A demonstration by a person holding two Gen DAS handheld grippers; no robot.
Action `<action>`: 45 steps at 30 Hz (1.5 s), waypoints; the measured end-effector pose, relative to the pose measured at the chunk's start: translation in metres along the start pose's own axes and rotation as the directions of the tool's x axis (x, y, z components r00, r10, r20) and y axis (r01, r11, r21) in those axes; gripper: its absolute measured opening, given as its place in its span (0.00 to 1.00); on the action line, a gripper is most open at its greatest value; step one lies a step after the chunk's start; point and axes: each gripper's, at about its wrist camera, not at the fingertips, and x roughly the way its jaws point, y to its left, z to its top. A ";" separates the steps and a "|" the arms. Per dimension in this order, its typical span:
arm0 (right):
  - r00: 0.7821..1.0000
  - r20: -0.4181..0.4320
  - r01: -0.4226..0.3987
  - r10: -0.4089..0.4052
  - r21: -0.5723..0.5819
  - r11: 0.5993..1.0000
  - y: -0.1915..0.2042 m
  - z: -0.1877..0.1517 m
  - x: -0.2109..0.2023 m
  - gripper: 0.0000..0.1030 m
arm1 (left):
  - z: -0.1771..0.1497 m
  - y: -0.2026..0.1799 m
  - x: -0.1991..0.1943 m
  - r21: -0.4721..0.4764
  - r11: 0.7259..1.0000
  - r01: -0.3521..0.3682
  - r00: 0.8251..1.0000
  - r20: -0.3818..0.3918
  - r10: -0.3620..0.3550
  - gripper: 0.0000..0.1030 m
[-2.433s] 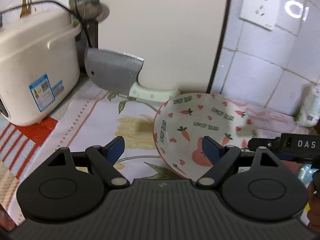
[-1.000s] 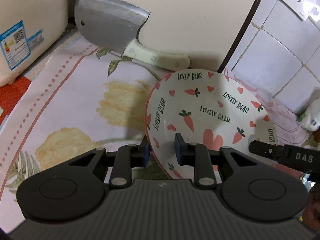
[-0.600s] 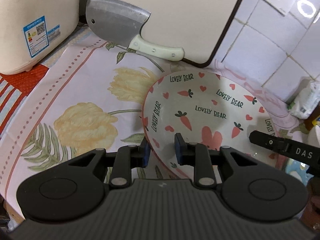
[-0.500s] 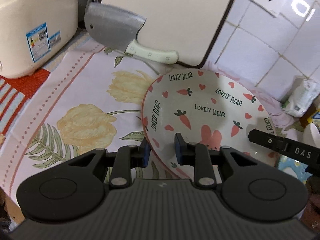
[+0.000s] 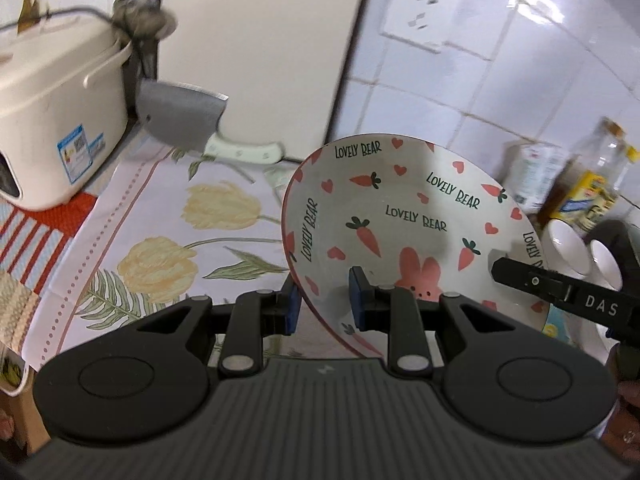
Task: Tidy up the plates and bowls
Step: 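Lift the bunny plate with both grippers toward the plate stack, then carry the bunny plate with both grippers over the blue plate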
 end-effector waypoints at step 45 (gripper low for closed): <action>0.981 -0.059 0.192 -0.183 0.243 0.951 -0.124 -0.081 -0.092 0.22 | -0.069 -0.139 0.049 0.141 0.984 0.112 0.967 -0.243 -0.076 0.23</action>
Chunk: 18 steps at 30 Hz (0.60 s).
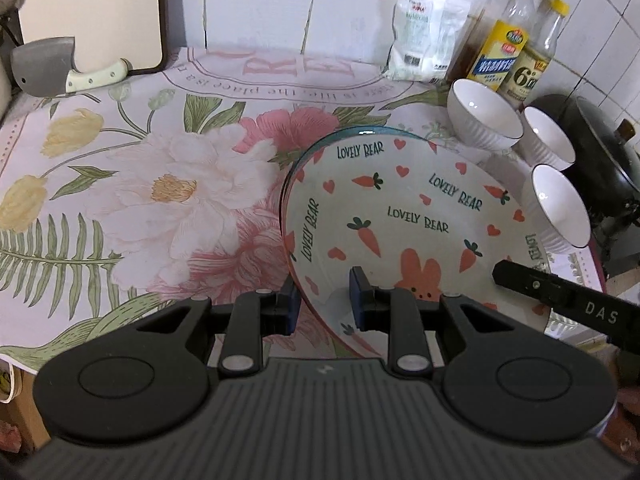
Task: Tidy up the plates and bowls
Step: 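Carry the bunny plate with both grippers over the blue plate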
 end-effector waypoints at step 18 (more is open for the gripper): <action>0.991 -0.028 0.127 -0.128 -0.046 0.991 0.009 -0.001 0.010 0.23 | 0.011 0.004 0.025 -0.030 0.999 0.016 0.995 -0.094 -0.019 0.23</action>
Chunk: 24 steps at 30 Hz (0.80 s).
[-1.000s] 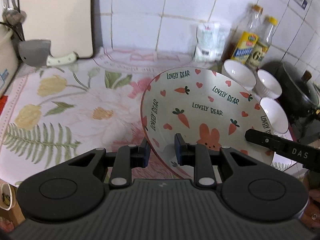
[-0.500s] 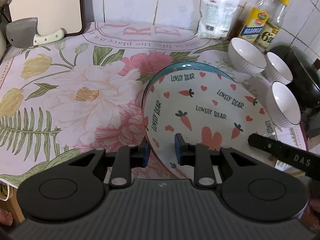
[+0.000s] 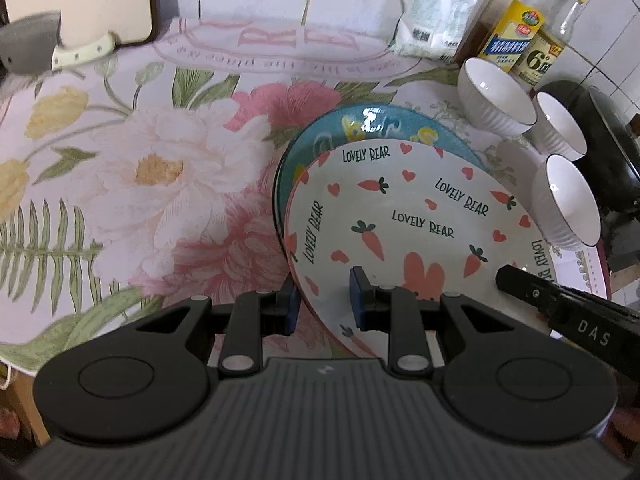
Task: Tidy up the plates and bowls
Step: 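Carry the bunny plate with both grippers over the blue plate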
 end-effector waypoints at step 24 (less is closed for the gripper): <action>0.995 0.038 0.094 -0.089 -0.146 0.985 0.015 -0.001 0.013 0.33 | -0.005 0.001 0.004 -0.053 0.998 0.028 0.999 -0.024 -0.030 0.24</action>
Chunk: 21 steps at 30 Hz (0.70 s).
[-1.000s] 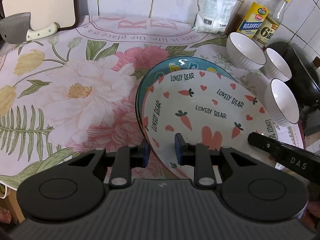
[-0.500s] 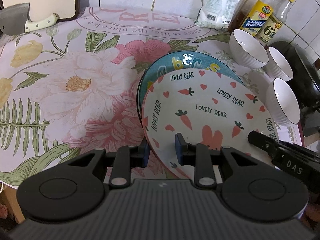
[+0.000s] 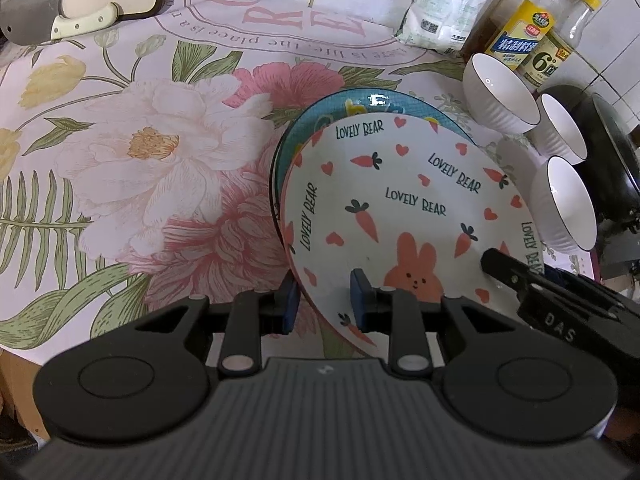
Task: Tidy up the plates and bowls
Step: 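Carry the bunny plate with both grippers over the blue plate, then lower the bunny plate onto the blue plate and open both grippers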
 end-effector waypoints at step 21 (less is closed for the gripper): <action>0.999 0.029 0.040 -0.038 -0.087 0.995 0.000 0.006 0.026 0.37 | 0.007 0.004 0.010 -0.035 0.997 -0.074 0.996 0.038 0.075 0.24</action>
